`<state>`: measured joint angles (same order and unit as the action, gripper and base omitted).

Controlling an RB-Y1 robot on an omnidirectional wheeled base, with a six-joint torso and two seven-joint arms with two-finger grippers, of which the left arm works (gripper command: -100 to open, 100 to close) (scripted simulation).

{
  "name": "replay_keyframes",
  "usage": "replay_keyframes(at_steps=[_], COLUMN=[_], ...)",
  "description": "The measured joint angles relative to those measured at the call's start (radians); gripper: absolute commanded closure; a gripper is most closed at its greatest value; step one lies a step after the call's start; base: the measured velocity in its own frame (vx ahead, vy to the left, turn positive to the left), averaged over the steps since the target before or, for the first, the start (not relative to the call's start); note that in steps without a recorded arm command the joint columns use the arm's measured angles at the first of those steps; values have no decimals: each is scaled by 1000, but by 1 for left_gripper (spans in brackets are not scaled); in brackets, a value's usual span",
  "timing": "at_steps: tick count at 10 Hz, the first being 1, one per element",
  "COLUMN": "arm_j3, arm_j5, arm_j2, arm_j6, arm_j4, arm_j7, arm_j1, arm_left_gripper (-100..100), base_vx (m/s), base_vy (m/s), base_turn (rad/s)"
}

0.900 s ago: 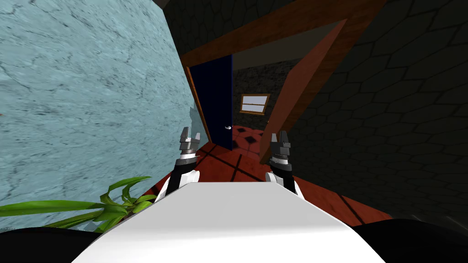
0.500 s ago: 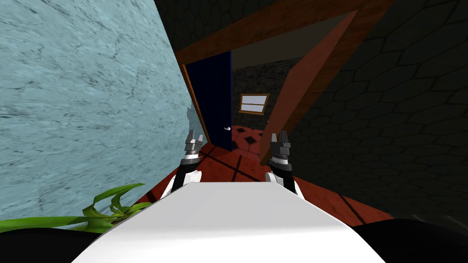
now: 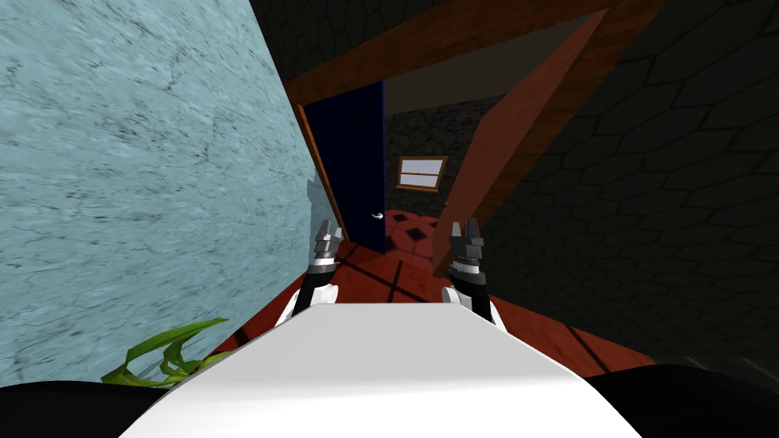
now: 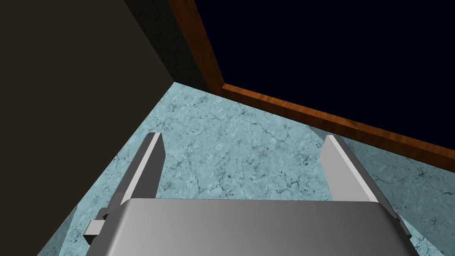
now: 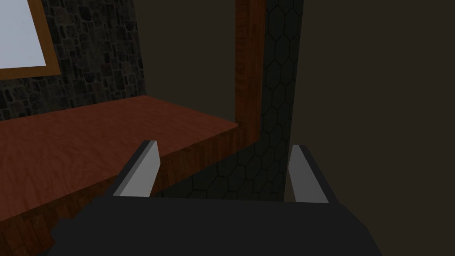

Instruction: Push the door open

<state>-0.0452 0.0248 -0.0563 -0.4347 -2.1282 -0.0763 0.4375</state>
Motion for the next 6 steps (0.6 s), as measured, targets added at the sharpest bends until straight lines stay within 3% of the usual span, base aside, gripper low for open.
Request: replay_keyframes(at_steps=[6], arm_j3=[-19], arm_j5=[-3], arm_j2=[-14], arm_j6=[-30], arm_j4=[122], arm_j7=[3], arm_j1=[-33], arm_left_gripper=[-100], base_vx=[95], base_vy=[27], base_turn=[-40])
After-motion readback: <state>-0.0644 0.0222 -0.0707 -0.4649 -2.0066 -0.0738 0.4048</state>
